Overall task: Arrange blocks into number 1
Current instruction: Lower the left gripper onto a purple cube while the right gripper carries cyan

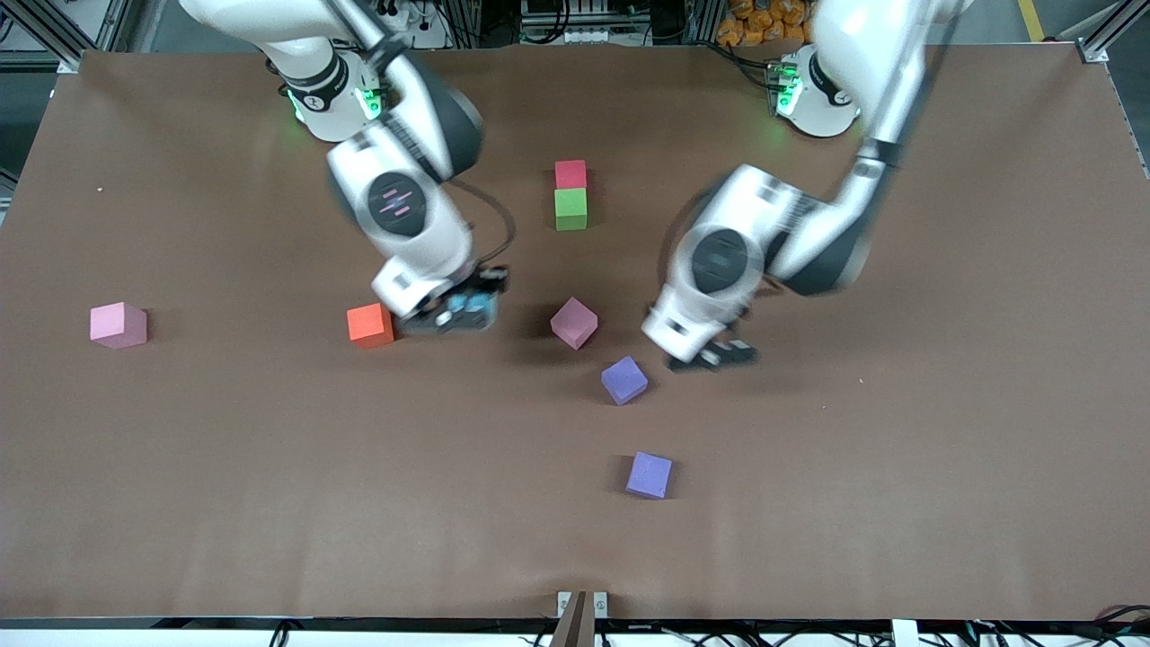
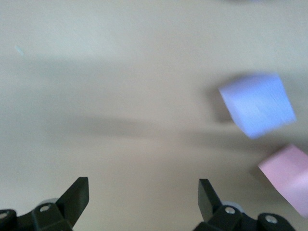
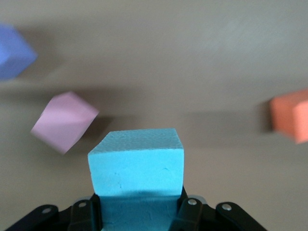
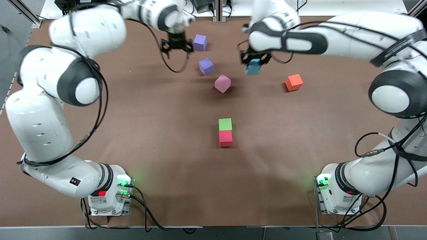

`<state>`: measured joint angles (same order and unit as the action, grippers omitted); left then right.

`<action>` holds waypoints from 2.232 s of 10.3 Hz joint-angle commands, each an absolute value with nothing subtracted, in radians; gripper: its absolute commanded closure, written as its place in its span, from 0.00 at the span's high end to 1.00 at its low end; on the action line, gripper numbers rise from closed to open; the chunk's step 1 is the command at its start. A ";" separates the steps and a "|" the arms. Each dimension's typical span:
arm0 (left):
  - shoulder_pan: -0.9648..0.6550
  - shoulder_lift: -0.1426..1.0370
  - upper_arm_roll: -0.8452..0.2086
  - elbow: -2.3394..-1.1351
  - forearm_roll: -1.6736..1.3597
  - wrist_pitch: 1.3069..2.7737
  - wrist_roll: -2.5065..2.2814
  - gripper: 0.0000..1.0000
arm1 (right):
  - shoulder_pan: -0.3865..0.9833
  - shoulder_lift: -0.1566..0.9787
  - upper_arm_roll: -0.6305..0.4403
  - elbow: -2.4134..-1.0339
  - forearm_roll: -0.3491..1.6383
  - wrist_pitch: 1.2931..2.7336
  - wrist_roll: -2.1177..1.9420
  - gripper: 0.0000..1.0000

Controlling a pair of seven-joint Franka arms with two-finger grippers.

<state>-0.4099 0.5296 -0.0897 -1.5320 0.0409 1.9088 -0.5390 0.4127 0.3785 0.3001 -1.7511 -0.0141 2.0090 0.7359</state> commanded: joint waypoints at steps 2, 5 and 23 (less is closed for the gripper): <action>-0.364 0.592 -0.100 -1.461 0.075 2.008 -0.223 1.00 | 0.582 0.445 0.293 -1.767 -0.020 2.078 0.911 0.00; -0.350 0.638 -0.100 -1.436 0.161 2.107 -0.155 1.00 | 0.637 0.497 0.290 -1.809 -0.047 2.170 0.925 0.00; -0.466 0.724 -0.110 -1.367 0.048 2.175 -0.324 1.00 | 0.703 0.588 0.291 -1.881 -0.089 2.324 0.966 0.00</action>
